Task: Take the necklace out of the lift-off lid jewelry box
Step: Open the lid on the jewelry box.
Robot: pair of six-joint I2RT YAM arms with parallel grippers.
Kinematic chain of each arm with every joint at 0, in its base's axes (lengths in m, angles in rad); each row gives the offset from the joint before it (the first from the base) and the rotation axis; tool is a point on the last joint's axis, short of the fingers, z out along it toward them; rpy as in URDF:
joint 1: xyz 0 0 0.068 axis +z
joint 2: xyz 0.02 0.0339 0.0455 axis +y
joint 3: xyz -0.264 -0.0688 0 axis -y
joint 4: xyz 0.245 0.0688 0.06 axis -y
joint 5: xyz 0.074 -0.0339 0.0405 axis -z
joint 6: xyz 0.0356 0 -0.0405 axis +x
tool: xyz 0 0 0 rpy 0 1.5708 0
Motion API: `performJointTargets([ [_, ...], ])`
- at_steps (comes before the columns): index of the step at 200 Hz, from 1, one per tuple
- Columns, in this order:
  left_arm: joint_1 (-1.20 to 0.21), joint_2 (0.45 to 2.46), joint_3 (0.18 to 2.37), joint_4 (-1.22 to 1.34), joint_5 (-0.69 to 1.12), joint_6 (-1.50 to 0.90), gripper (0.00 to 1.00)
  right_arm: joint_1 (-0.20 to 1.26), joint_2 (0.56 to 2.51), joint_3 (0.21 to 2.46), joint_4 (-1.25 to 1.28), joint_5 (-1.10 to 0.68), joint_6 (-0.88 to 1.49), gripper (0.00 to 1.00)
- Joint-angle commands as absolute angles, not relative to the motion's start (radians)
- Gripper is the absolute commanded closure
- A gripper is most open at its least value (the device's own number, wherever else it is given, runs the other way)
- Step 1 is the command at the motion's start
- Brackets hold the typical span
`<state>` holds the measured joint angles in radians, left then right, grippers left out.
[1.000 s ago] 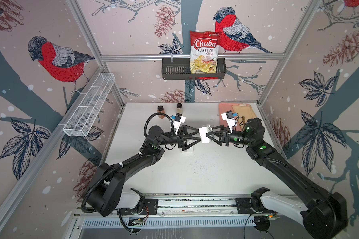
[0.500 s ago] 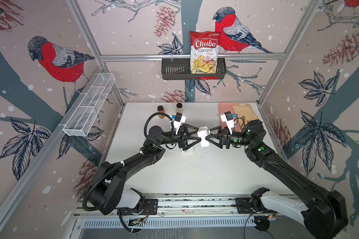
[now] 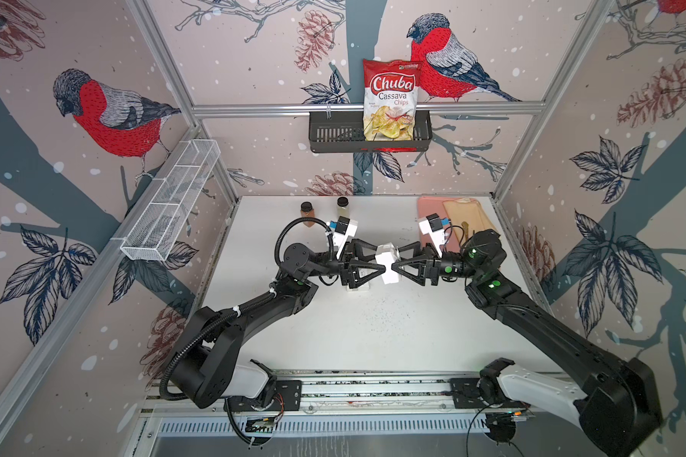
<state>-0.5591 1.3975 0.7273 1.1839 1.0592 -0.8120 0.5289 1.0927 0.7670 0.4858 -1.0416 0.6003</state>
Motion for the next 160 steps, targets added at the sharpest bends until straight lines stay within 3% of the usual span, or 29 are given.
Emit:
performJointTargets([
  [1,-0.559,1.394,0.731,1.202,1.054,-0.794,0.22,0.523,1.092,0.761,0.552,-1.086,0.609,0.31],
  [28,-0.560,1.388,0.733,1.168,1.044,-0.770,0.28,0.498,1.082,0.750,0.554,-1.093,0.610,0.31],
  [53,-0.559,1.388,0.737,1.151,1.037,-0.759,0.45,0.481,1.073,0.750,0.531,-1.102,0.593,0.32],
  [122,-0.558,1.393,0.747,1.147,1.028,-0.756,0.45,0.372,1.002,0.747,0.359,-1.085,0.499,0.31],
  [160,-0.558,1.384,0.763,1.141,1.036,-0.757,0.43,0.291,0.980,0.757,0.079,-0.808,0.404,0.30],
])
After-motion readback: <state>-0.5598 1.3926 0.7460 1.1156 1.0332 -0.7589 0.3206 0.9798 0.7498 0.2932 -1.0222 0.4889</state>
